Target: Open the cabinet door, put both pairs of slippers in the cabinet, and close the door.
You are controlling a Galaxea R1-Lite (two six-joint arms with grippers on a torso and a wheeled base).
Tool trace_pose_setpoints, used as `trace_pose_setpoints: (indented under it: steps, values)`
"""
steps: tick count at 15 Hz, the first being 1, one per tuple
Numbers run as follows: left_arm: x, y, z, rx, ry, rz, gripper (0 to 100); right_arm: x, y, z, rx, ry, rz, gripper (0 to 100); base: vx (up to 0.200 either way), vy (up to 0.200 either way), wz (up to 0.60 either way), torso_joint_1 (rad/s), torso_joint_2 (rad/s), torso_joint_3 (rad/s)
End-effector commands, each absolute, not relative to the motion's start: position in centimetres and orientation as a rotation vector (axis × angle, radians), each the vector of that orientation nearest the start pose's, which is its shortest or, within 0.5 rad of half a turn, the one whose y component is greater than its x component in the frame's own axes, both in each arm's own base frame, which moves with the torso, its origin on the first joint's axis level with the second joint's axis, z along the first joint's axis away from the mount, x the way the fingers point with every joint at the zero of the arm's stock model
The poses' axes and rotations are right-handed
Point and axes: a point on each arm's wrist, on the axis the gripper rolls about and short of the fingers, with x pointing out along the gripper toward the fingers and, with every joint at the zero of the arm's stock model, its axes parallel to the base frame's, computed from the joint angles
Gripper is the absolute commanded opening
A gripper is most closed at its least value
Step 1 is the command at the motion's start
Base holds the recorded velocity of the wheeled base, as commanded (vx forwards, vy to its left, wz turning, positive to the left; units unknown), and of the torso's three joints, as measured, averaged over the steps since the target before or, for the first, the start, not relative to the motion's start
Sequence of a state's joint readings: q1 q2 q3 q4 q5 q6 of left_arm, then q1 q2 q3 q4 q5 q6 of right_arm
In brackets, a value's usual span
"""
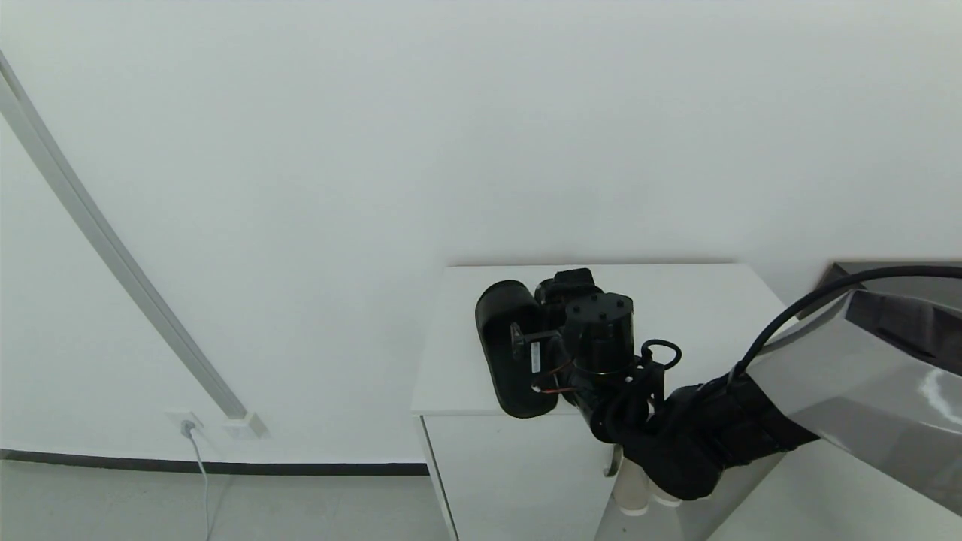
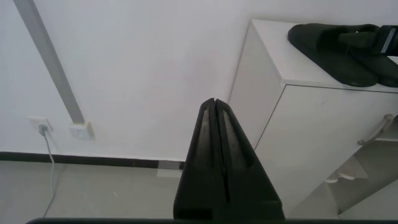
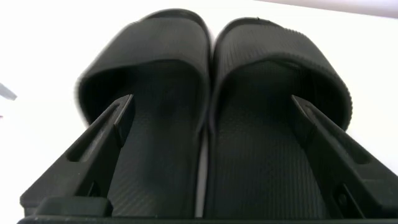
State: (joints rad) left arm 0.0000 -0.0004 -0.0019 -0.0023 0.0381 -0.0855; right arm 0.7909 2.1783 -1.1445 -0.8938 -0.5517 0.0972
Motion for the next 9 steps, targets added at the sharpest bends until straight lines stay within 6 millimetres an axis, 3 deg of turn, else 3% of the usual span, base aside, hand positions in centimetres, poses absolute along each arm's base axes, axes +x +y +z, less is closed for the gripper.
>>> trace_pose_setpoints:
  steps: [1, 9]
  values:
    - [-2.3, 0.1, 7.7, -0.086, -0.008, 0.038, 0, 31.5, 29.8, 10.8, -0.002, 0.135, 0.228, 100, 0.000, 0.000, 0.00, 0.000, 0.00, 0.000]
    - [-2.3, 0.1, 7.6, -0.086, -0.006, 0.038, 0, 34.9, 30.2, 10.7, -0.007, 0.144, 0.183, 100, 0.000, 0.000, 0.00, 0.000, 0.00, 0.000]
